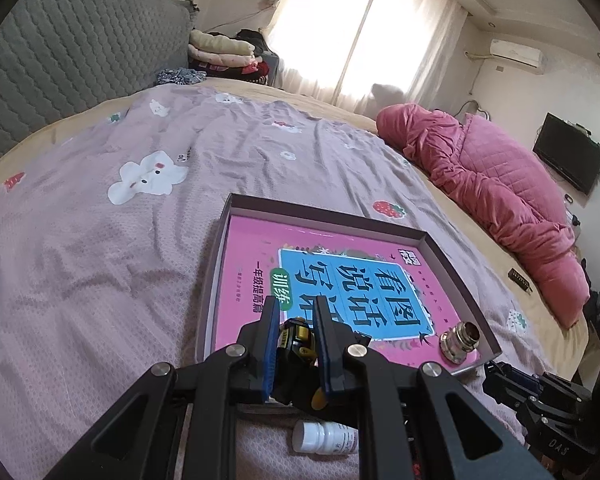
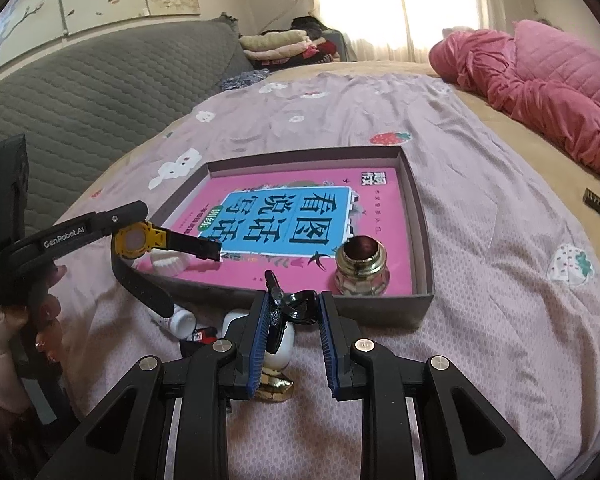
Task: Organize rigid objects
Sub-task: 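Lift the yellow watch with the left gripper while the right gripper carries the black clip toward the tray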
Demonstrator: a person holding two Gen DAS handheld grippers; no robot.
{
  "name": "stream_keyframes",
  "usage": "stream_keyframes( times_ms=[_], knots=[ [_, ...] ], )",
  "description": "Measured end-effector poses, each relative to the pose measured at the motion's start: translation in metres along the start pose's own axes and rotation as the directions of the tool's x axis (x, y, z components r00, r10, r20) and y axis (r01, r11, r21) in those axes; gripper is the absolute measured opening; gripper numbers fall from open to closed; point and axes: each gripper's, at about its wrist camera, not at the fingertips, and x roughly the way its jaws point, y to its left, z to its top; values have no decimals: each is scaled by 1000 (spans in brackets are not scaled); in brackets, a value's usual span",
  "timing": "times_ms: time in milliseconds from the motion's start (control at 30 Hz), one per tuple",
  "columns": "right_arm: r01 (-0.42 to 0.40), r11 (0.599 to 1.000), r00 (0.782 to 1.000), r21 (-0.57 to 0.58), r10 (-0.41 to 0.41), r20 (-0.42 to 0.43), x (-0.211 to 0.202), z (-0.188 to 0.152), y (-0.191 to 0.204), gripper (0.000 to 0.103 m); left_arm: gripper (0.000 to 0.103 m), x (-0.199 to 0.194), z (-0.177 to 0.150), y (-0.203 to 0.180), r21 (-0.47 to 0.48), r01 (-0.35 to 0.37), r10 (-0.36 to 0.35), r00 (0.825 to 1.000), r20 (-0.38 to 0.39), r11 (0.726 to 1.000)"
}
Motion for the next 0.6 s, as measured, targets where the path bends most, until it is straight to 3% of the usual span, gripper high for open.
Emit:
stream_keyframes(
  times_ms=[600],
  knots=[
    [-11,999,1000,-47,12,17,17,13,9,25,17,9,9,10,-33,-9,10,1000,16,999]
  ],
)
